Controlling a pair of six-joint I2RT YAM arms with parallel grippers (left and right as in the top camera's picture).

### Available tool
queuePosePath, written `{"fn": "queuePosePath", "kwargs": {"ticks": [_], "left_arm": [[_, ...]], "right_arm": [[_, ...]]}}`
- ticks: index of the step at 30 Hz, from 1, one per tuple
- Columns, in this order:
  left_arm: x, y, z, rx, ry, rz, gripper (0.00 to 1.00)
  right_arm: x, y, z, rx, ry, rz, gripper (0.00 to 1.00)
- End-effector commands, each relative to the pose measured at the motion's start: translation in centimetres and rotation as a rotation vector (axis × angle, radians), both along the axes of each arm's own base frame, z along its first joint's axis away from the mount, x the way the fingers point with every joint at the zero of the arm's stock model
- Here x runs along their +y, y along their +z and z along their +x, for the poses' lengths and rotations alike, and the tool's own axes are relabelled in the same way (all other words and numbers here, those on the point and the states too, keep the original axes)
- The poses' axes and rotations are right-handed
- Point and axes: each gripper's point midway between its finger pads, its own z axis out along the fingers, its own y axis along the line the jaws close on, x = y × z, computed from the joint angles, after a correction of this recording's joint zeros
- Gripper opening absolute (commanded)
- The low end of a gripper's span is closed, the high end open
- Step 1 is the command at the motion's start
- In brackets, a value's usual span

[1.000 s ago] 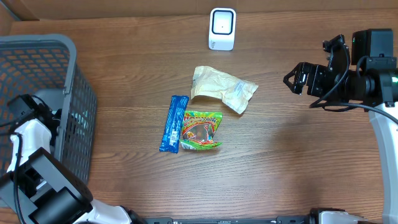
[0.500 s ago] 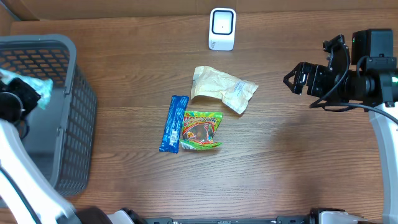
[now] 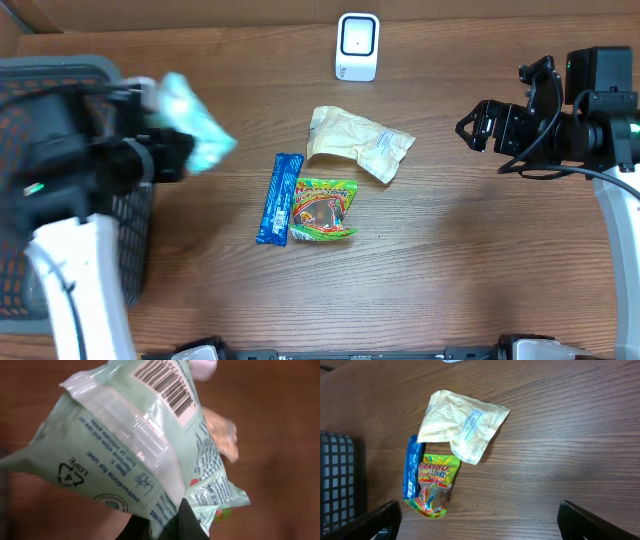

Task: Scan the item barcode
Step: 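Carry the mint-green wrapper out and set it on the Haribo bag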

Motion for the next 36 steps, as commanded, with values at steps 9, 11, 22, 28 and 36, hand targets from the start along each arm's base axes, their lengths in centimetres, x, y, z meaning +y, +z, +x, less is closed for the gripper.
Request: {"fn": "queuePosePath", "kwargs": {"ticks": [9,11,22,28,36], "left_arm": [[-13.4,-14.9,4.3,0.213,-0.234,-0.080,0.04],[-14.6,-17.0,5.0,0.243,-0.210,-0.055,0.04],[-17.2,-22.6,2.5,0.459,-0.170,-0.006,0.21],[-17.3,-20.5,3.1,0.457,-0.183,-0.005,0.54],[-16.0,-12.1,4.9,0.390,-0.190,0.117,0.56]], "right_arm": [[-0.1,0.7,0.3,-0.025,0.002,0.005,1.00],[-0.1,0.7,0.3,-0.022,0.003,0.005,1.00],[-0.1,0.6,0.1,-0.011,0.003,0.005,1.00],[-0.1,0.5,0.0,-0.006,0.000,0.006,1.00],[0.6,0.8,-0.2,0.010,-0.004,0.056,1.00]]}}
